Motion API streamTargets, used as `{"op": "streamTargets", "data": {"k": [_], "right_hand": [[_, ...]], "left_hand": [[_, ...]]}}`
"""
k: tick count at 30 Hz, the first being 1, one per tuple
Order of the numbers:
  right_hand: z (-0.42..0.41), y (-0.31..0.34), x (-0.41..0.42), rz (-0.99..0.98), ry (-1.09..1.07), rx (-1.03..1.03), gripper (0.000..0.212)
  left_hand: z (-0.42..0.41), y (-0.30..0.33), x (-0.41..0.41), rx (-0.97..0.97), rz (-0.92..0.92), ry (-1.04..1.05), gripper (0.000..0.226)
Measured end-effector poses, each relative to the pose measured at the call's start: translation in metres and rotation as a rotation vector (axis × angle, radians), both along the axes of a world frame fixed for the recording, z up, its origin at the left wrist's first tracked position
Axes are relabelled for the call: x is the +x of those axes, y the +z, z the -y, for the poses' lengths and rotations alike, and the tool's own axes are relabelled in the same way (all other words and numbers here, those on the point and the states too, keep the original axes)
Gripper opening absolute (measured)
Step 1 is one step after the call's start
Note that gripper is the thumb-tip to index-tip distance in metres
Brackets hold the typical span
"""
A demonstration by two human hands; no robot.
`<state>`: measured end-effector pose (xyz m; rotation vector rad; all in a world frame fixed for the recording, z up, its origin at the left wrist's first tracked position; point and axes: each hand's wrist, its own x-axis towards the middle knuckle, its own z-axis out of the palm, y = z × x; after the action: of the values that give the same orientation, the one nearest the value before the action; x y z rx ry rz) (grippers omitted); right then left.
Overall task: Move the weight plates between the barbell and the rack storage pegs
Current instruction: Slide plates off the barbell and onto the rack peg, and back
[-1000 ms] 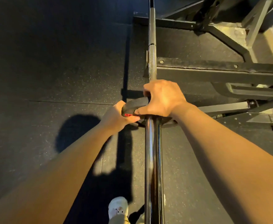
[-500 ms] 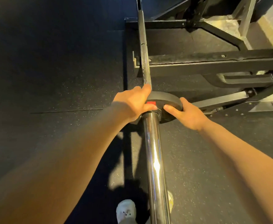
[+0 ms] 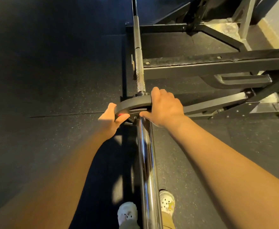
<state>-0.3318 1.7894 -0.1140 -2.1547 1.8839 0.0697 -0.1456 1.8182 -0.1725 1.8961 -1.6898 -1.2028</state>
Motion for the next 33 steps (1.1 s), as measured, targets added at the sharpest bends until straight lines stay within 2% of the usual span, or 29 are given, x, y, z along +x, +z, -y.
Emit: {"op": "streamTargets", "data": {"k": [3,6,11,14,17,24,28,31,33], "right_hand": [[-0.003,0.0,-0.002,-0.011,0.007,0.002,0.067],[-0.002,-0.001,-0.014,0.138,-0.022,0.031,0.065],[-0.016,-0.017,-0.038,0.461,-0.196,0.165,0.058],[-0.039,-0.028,-0.046,0.532,-0.285,0.239,0.054],[-0.045,-0.02,-0.042,0.45,-0.242,0.237,0.046],[-0.047,0.007,-0.009,0.026,-0.032,0.118,0.035],[-0.046,0.011,0.017,-0.194,0.045,0.093,0.052],[-0.049,0.011,0.02,-0.129,0.006,0.097,0.056],[-0.047,0.008,0.008,0.023,-0.038,0.15,0.055]], "left_hand": [[0.0,0.006,-0.004,0.006,-0.013,0.029,0.025],[0.0,0.015,-0.008,-0.012,0.033,0.017,0.026],[0.008,0.044,-0.019,-0.125,0.364,-0.191,0.034],[-0.006,0.047,-0.026,-0.228,0.408,-0.212,0.038],[-0.024,0.041,-0.027,-0.211,0.307,-0.13,0.032],[-0.054,0.021,-0.005,0.008,0.009,0.022,0.019],[-0.053,0.021,0.002,0.151,0.024,0.056,0.048],[-0.053,0.023,0.001,0.173,0.024,0.06,0.049],[-0.052,0.024,0.001,0.132,0.031,0.059,0.032]]}}
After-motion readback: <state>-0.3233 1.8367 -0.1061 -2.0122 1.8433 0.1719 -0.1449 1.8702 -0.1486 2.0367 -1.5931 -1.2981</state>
